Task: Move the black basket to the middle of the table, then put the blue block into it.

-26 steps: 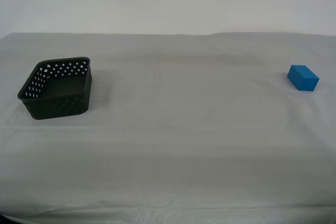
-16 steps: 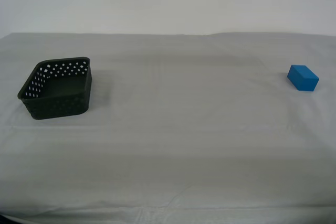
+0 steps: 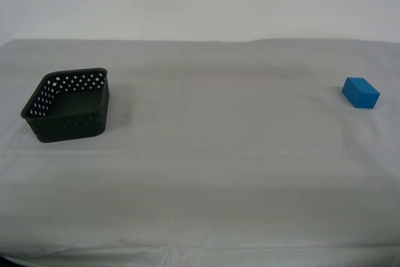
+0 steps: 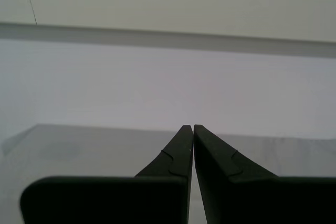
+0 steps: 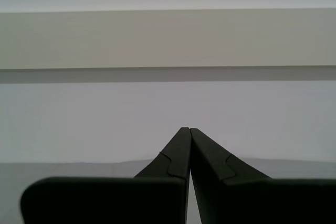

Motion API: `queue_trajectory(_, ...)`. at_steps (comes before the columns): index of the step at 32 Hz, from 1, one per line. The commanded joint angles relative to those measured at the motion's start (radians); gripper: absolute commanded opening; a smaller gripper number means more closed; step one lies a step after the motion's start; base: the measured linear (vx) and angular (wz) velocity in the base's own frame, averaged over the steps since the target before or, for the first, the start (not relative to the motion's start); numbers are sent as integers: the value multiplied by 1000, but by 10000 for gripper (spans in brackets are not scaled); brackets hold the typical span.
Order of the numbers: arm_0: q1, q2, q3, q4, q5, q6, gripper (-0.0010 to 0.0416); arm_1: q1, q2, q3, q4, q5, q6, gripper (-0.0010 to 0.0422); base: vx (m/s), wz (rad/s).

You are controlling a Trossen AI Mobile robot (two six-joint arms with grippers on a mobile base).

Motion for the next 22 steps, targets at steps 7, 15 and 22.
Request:
queue_trajectory(7, 1, 0, 1, -50, 0, 8, 0, 2, 0, 96, -482, 60, -29, 0, 0, 0)
queue_trajectory(15, 2, 0, 1, -73, 0, 25, 0, 3, 1, 135, -677, -21, -45, 0, 0, 0)
queue_trajectory(22, 2, 0, 1, -73, 0, 49, 0, 3, 60, 127, -759, -50, -77, 47, 0, 0)
